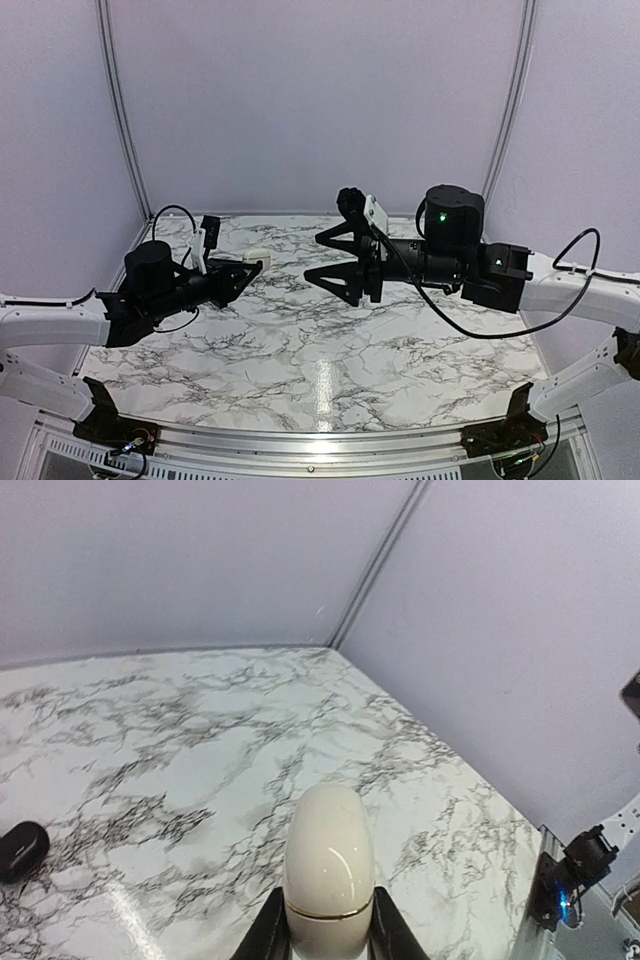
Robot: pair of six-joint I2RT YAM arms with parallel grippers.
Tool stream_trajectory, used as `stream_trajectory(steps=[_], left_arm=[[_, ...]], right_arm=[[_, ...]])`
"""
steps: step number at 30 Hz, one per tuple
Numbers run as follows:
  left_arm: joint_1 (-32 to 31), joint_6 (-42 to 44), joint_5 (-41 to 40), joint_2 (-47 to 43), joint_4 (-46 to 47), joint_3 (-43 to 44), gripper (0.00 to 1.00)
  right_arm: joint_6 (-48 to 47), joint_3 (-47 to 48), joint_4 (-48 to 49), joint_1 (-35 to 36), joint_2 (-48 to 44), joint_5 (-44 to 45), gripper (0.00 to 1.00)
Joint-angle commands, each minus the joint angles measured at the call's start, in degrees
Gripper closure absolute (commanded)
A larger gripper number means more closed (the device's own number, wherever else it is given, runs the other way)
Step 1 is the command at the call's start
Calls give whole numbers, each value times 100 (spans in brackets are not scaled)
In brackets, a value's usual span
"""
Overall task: Insert the wireless bluetooth earbuds into the charging case
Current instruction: Place the charging case with the earbuds at the center of the board.
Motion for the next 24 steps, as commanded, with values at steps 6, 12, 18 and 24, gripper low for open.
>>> stream_trajectory(steps=[6,12,18,24], left_arm=[[864,-1205,147,1391,-129,242,100],[1125,-1568,327,2370,-128,534,99],[1333,-1842,568,3116,-139,854,94],[1465,-1995,590,3527,-232,990,88]], right_arm=[[592,-392,630,-329,-294,503,22],[1023,-709,893,-627,-491,496,19],[1062,-786,839,-653,-562,579,19],[1069,-842,790,-654,-628,689,18]])
